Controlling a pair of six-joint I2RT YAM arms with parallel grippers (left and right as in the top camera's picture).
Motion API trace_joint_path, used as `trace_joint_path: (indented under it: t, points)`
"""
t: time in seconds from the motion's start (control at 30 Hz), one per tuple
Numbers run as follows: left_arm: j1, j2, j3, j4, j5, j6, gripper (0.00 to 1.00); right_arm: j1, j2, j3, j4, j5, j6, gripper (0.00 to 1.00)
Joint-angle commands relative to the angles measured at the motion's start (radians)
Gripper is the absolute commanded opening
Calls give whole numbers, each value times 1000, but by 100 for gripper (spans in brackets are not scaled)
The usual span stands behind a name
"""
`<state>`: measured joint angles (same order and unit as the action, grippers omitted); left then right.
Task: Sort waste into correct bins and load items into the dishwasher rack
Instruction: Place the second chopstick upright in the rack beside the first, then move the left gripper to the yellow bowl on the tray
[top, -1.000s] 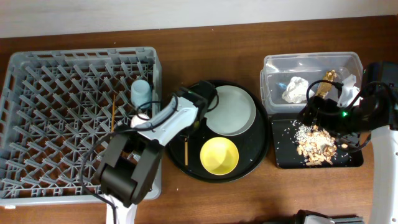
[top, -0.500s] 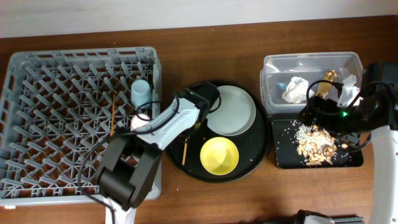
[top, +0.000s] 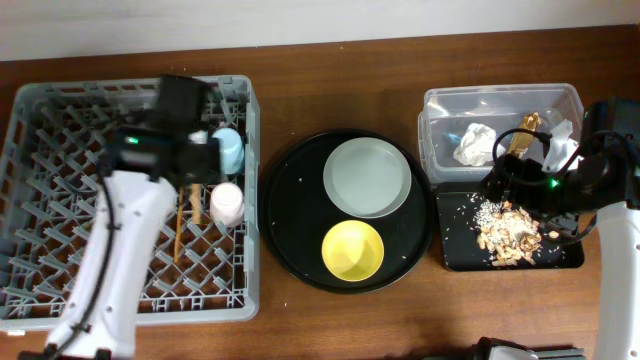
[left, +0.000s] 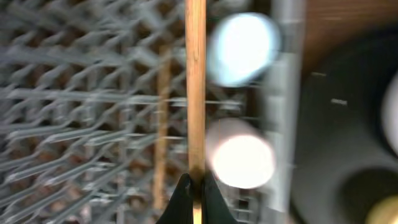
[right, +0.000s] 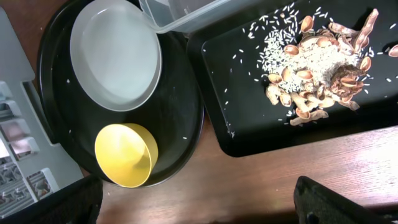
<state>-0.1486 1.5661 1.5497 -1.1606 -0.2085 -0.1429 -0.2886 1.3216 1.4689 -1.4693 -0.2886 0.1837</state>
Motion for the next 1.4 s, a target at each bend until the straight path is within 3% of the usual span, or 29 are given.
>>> trace_joint_path:
  t: [0.0,0.33,0.4,0.47,0.5,0.7,0.83,0.9,1.17,1.37]
  points:
    - [108,70,-25,7,0,70,0,-6,1,1,0,10,-4,99]
    - [199,214,-26,67,-16,70,1,-6,1,1,0,10,-4,99]
    - [199,214,-26,67,-13,70,17,-6,1,1,0,10,-4,99]
    - [199,214,-26,64,24,70,49,-6,1,1,0,10,-4,99]
    - [199,214,-26,63,55,70,53,-6,1,1,0,10,-4,99]
    - [199,189,-16,30,111,70,54,-6,1,1,0,10,-4,99]
    - [174,97,-10,-10,435,161,56,-6,1,1,0,10,-4,99]
    - [142,43,-10,-30,516,167,57,-6,1,1,0,10,-4,99]
    - [-198,-46,-14,-47,549,140,56,-6,1,1,0,10,-4,98]
    - [-442,9,-74,72,542,59,43,-6,1,1,0,10,-4,99]
